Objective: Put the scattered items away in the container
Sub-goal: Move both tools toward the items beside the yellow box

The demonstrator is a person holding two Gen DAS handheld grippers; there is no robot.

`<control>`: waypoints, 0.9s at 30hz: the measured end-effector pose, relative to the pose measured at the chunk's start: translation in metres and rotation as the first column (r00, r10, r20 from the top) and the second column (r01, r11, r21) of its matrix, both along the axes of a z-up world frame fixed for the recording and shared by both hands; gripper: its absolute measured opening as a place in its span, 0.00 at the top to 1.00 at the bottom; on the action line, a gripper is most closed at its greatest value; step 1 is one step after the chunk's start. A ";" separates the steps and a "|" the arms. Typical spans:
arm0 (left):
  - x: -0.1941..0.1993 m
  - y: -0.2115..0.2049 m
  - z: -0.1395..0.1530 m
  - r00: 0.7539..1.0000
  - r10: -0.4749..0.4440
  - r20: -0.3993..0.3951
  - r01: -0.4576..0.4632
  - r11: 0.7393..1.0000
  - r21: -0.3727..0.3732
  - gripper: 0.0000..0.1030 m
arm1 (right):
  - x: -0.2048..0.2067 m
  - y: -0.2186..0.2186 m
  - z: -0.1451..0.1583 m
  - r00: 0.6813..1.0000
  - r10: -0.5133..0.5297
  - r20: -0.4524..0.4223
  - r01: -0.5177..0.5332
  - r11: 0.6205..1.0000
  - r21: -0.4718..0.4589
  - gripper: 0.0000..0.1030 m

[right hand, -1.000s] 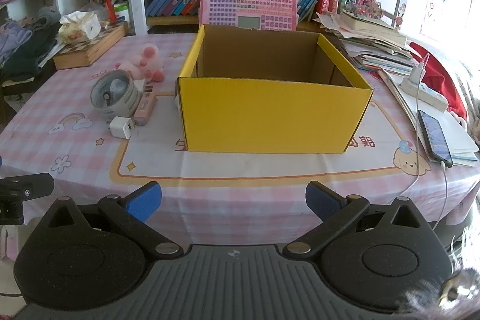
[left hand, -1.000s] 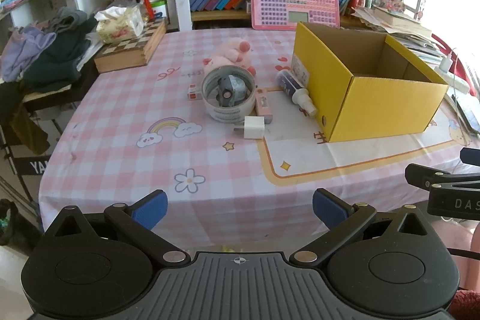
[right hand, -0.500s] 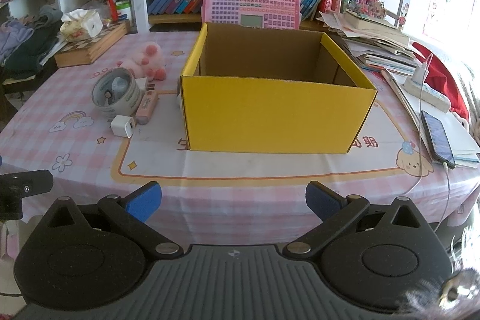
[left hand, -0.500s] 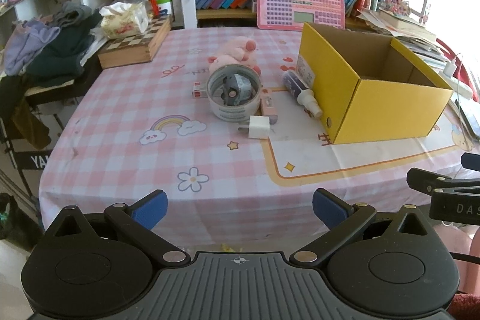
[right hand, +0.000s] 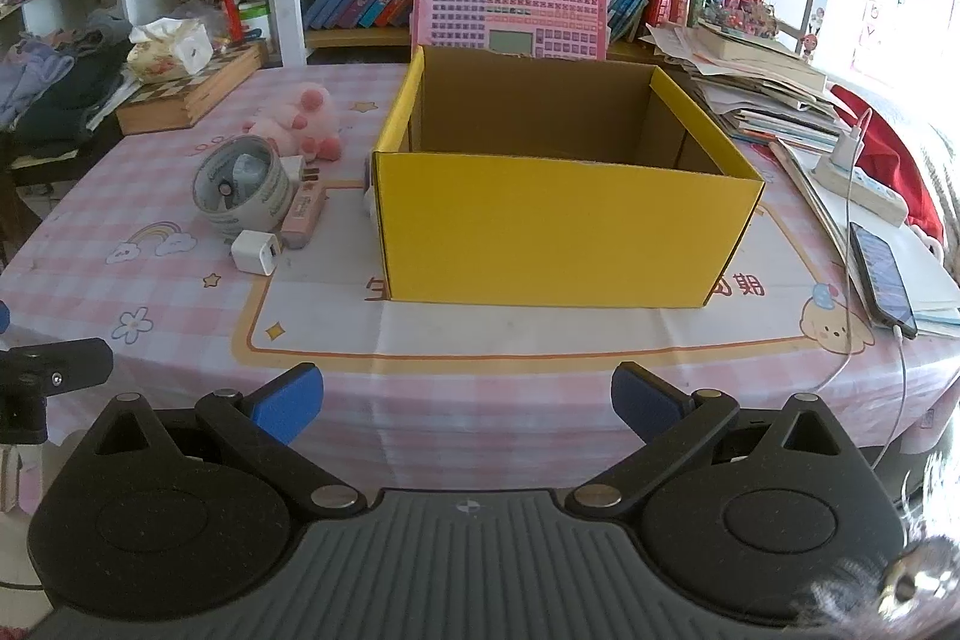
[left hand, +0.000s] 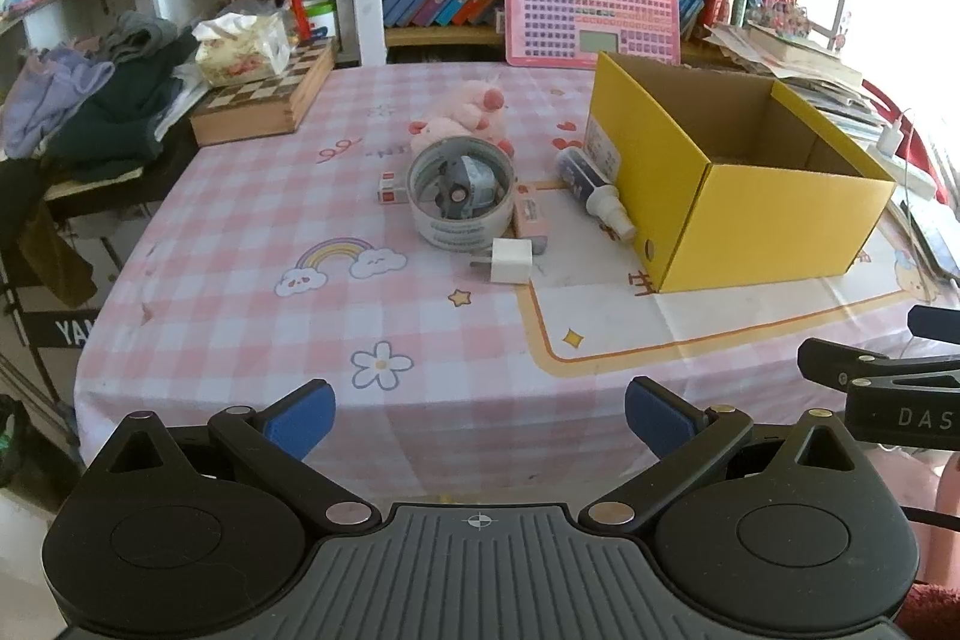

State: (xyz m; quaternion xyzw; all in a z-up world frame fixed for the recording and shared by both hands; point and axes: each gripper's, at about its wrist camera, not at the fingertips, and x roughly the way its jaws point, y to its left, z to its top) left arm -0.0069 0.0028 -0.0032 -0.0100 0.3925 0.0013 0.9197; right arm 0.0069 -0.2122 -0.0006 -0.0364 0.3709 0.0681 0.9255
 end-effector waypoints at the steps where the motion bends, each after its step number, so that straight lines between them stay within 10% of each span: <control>1: 0.000 0.000 0.000 1.000 0.001 0.000 -0.001 1.000 0.001 0.00 | 0.000 0.000 0.000 1.000 0.000 0.000 0.000 1.000 0.000 0.00; 27: 0.000 0.016 0.002 1.000 0.003 0.025 -0.003 1.000 -0.026 0.00 | 0.006 0.017 -0.003 0.999 0.037 -0.028 -0.037 0.999 0.013 0.00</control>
